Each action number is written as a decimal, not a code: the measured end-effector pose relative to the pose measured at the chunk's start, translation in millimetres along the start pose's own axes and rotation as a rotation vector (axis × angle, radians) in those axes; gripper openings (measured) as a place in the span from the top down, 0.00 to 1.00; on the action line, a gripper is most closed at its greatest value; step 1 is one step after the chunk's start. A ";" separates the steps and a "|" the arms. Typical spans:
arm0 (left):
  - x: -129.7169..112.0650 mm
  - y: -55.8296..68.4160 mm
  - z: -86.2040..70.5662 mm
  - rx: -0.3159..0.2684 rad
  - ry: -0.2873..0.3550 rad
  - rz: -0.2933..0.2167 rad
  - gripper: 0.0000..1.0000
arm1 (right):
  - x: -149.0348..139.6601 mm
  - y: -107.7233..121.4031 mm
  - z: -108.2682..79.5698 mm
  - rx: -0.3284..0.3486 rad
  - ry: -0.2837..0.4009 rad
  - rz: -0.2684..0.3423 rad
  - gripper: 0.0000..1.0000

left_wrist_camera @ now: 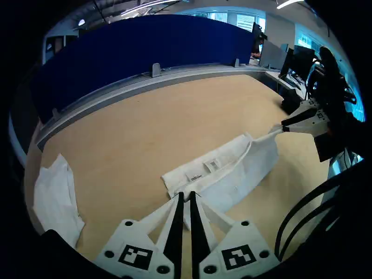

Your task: Fold towel

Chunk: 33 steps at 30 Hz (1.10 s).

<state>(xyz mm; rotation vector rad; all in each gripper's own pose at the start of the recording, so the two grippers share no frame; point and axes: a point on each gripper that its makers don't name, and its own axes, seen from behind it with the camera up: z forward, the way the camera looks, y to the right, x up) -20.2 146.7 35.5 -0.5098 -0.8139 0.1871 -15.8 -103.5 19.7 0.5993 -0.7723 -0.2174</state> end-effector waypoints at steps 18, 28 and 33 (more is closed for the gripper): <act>-14.8 -13.7 55.0 -0.003 -0.040 0.032 0.91 | -21.9 21.6 50.0 -0.023 -0.059 0.052 0.85; -16.7 -28.3 66.1 0.054 -0.031 0.027 0.81 | -27.4 32.7 59.5 -0.074 -0.059 0.060 0.55; -19.7 -31.4 59.8 0.067 -0.033 0.015 0.36 | -29.9 36.1 56.7 -0.090 -0.051 0.070 0.42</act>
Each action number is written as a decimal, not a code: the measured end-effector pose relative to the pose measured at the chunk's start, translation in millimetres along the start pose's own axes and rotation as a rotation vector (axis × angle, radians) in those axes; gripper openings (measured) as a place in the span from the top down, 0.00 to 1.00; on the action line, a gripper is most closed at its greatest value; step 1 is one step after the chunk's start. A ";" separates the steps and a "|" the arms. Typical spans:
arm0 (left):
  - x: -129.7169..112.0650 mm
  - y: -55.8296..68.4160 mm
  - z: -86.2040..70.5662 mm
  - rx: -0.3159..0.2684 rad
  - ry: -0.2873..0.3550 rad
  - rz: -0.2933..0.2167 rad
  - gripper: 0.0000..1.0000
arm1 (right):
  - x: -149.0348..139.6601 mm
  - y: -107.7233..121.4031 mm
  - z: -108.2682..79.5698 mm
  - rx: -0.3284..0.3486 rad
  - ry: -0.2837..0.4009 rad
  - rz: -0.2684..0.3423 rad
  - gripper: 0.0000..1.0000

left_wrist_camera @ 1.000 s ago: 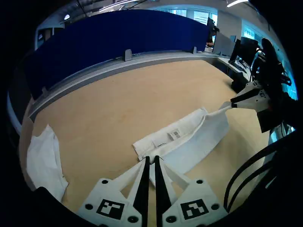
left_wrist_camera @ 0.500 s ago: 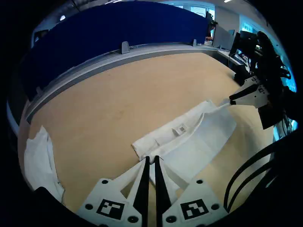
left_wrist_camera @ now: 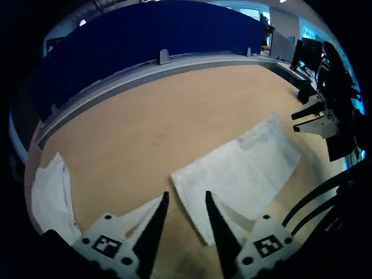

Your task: Fold towel

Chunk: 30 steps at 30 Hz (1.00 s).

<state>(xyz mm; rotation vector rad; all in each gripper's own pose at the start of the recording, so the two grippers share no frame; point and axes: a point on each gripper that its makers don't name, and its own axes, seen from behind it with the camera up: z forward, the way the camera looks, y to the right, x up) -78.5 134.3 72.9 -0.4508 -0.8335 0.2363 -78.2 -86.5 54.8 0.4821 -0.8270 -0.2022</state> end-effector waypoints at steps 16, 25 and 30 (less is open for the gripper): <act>-16.9 -0.5 -25.3 0.026 0.007 -0.023 0.08 | -14.2 -3.4 -14.4 -0.016 0.011 0.002 0.02; -32.0 -1.6 -42.1 0.045 0.012 -0.058 0.08 | -27.3 -14.1 -25.8 0.006 -0.001 -0.011 0.02; -44.6 -7.8 -54.6 0.077 0.009 -0.080 0.08 | -36.4 -22.9 -28.2 0.042 -0.018 -0.043 0.02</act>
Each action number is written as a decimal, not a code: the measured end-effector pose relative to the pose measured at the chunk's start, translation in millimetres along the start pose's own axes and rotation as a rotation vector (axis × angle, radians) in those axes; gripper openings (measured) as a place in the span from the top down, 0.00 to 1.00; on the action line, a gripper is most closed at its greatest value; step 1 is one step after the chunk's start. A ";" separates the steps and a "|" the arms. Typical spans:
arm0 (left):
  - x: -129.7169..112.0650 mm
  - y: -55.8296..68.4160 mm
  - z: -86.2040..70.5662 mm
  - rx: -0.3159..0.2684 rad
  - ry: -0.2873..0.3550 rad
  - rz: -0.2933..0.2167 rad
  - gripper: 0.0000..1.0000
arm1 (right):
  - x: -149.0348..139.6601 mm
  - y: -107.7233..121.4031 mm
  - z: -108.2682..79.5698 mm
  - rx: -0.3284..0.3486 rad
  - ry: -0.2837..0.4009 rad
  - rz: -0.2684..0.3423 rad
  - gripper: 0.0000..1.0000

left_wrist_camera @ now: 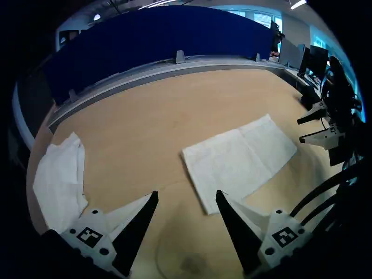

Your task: Fold towel

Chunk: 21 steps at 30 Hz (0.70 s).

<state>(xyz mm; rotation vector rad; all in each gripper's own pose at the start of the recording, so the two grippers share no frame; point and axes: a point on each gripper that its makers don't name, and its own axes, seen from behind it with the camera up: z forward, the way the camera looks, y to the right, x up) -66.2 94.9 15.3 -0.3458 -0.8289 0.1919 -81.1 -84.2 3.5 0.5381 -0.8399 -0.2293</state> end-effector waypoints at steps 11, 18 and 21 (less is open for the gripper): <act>-59.0 -10.7 -47.4 0.071 -0.036 -0.063 0.08 | -21.2 -19.7 1.2 0.066 -0.054 -0.080 0.02; -80.7 -18.2 -68.1 0.108 -0.045 -0.112 0.08 | -27.9 -25.4 4.2 0.091 -0.079 -0.120 0.02; -86.5 -21.5 -75.9 0.125 -0.044 -0.140 0.08 | -32.6 -28.0 6.5 0.104 -0.096 -0.139 0.09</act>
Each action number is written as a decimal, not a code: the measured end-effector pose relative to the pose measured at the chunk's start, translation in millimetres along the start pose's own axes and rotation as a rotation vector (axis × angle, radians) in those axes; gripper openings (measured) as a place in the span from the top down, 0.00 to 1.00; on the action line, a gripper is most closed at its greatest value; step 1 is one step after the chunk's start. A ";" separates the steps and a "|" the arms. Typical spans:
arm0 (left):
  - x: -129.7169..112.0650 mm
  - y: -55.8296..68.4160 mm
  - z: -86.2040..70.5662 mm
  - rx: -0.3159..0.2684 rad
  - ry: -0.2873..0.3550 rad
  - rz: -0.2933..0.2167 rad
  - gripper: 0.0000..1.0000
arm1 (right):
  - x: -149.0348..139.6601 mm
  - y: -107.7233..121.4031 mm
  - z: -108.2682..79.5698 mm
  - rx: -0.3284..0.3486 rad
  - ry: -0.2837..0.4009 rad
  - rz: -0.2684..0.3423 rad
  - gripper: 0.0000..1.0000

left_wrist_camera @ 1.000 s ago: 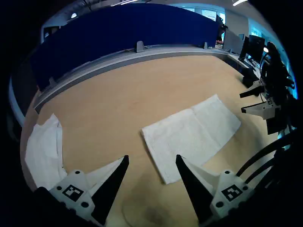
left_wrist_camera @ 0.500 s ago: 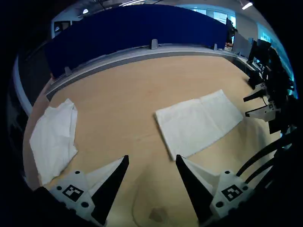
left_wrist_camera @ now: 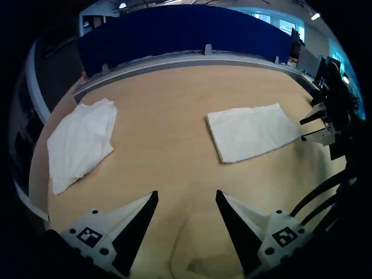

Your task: Fold towel

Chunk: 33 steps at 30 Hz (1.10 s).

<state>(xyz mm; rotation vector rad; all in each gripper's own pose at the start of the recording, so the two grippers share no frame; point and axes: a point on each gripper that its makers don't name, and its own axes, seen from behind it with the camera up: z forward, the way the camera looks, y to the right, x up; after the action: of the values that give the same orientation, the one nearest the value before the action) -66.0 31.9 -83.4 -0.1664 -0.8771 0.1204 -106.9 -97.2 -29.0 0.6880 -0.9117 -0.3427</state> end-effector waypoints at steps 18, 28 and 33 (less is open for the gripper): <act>-39.6 -27.5 -40.7 0.069 -0.038 -0.066 0.08 | -16.6 1.7 15.0 0.013 -0.059 -0.029 0.66; -44.5 -29.1 -46.7 0.074 -0.040 -0.070 0.08 | -14.2 2.4 15.6 0.003 -0.059 -0.044 0.91; -45.5 -30.1 -49.2 0.074 -0.040 -0.072 0.08 | -9.8 1.9 15.9 -0.001 -0.053 -0.044 0.93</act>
<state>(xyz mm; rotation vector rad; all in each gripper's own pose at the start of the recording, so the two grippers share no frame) -55.7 -10.1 -142.8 -0.0632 -0.9158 0.0891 -125.6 -96.7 -26.9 0.7020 -0.9474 -0.4021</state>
